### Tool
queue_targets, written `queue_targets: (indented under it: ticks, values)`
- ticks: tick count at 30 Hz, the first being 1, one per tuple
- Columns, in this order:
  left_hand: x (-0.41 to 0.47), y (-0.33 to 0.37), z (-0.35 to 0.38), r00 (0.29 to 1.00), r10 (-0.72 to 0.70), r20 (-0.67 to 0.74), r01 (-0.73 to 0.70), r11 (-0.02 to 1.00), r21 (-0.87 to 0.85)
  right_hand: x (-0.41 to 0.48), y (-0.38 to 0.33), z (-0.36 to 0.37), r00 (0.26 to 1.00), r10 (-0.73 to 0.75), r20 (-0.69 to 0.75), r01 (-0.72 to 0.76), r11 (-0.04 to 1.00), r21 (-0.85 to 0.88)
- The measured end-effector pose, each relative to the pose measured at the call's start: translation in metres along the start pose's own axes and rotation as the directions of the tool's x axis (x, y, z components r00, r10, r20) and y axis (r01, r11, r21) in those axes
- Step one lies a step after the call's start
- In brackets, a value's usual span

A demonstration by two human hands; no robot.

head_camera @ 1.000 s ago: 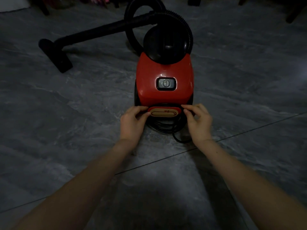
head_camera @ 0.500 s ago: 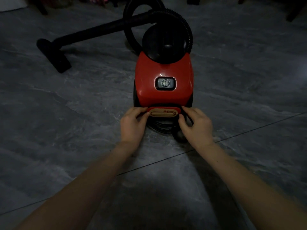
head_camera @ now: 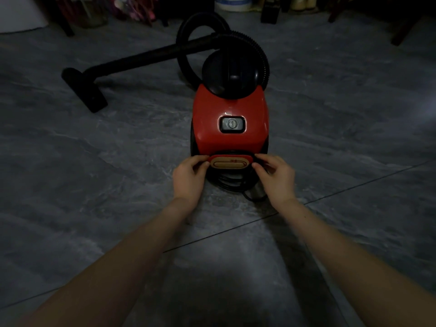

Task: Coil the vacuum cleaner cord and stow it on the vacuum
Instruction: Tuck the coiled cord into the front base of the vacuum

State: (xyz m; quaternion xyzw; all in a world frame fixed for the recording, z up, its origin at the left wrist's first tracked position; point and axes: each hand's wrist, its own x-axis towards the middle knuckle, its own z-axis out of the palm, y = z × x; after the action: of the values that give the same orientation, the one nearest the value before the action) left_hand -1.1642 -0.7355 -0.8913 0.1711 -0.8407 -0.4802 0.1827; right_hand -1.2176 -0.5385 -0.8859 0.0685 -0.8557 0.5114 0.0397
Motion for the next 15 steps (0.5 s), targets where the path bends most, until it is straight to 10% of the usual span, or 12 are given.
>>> queue_targets:
  ticks: [15]
  values:
    - [0.0015, 0.0017, -0.007, 1.0, -0.009, 0.002, 0.009, 1.0, 0.006, -0.0011, 0.0015, -0.0057, 0.991, -0.122, -0.047, 0.118, 0.99, -0.08]
